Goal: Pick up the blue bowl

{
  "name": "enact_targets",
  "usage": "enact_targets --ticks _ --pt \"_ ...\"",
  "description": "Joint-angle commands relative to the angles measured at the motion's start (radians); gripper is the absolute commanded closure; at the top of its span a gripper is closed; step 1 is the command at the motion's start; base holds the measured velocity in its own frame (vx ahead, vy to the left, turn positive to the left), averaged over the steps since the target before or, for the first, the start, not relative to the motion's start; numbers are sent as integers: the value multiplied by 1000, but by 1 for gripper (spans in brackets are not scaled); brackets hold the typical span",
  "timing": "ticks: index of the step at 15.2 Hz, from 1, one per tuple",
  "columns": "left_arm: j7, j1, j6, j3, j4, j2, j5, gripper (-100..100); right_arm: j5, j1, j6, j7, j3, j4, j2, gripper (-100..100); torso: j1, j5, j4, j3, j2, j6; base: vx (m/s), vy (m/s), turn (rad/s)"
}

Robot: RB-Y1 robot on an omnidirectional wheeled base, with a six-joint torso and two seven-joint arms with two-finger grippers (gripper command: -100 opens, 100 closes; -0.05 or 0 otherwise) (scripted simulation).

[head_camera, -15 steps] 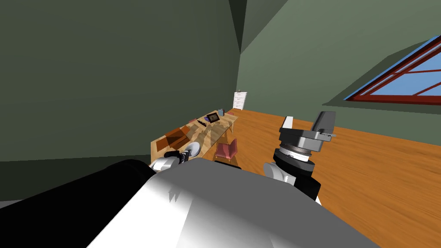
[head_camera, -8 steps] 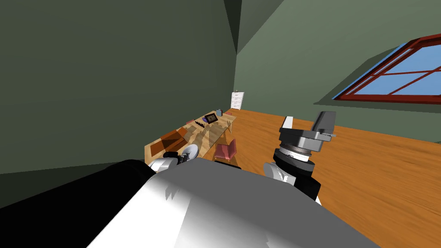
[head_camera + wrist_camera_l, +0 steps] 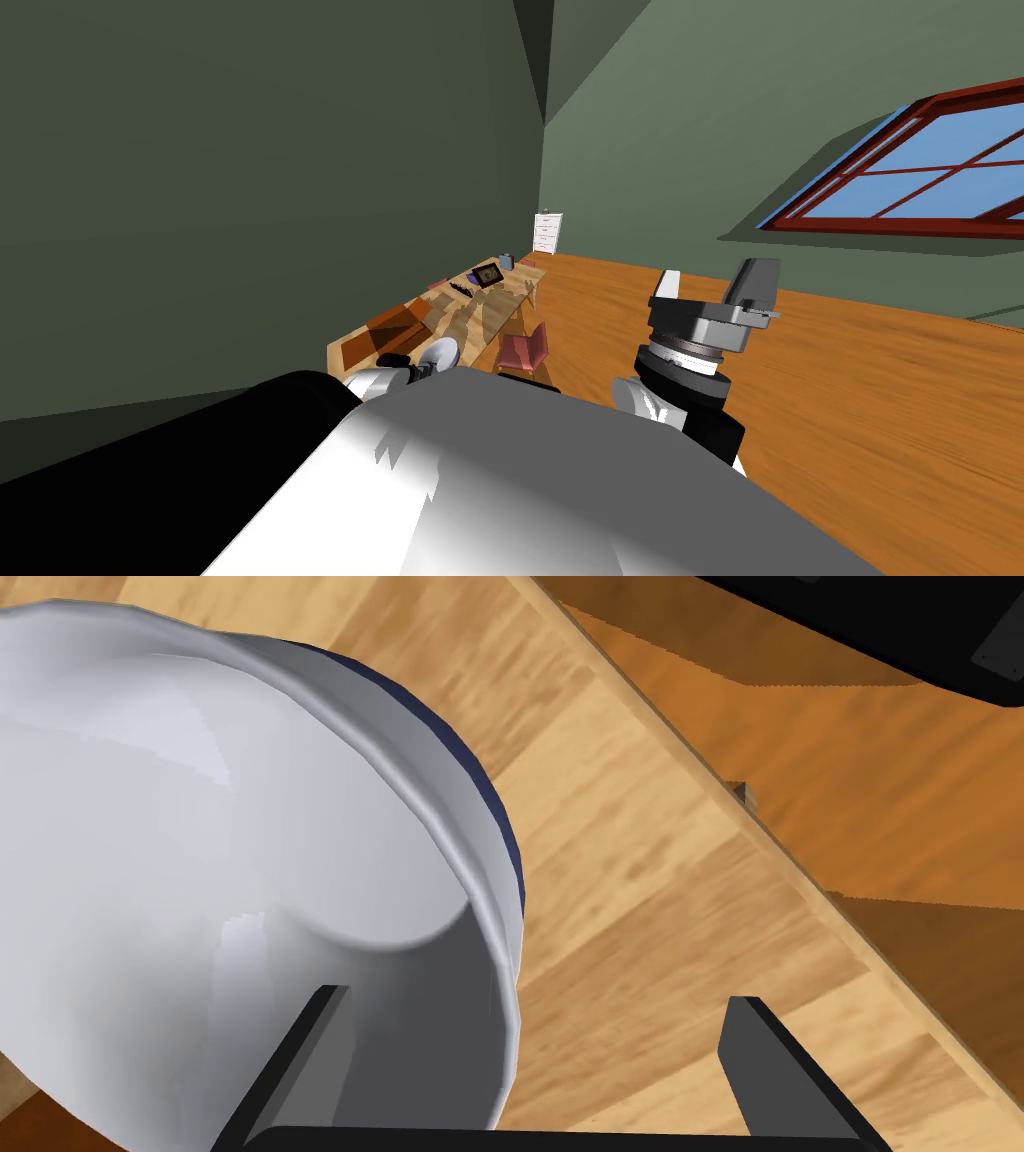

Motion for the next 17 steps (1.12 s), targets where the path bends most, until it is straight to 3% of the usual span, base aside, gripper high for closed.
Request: enact_targets --ticks 1,5,6,7,11,12,15,17 --pt "-5 -11 -19 -10 28 -7 -10 -100 0 0 0 0 0 0 0 0 0 0 0 0 0 0 -4 4 -31" --pt "-15 -36 -54 -26 88 -17 -27 -100 0 0 0 0 0 0 0 0 0 0 0 0 0 0 -2 3 -30" --pt "-13 -30 -44 -21 73 -14 -21 -100 0 0 0 0 0 0 0 0 0 0 0 0 0 0 0 0 0" --pt "-14 -32 -47 -22 77 -14 -23 100 0 0 0 0 0 0 0 0 0 0 0 0 0 0 0 0 0" --pt "-14 -34 -49 -20 75 -13 -23 100 0 0 0 0 0 0 0 0 0 2 -1 0 1 -2 -1 1 -3" --pt "-7 -15 -25 -12 38 -8 -13 100 0 0 0 0 0 0 0 0 0 2 -1 0 2 -2 4 -3 42" --pt "0 1 -1 -1 -2 -1 -2 100 0 0 0 0 0 0 0 0 -1 1 -1 1 2 -2 6 -6 38" --pt "-1 -2 -6 -4 5 -3 -5 100 0 0 0 0 0 0 0 0 -2 0 -1 1 2 -2 3 -3 18"
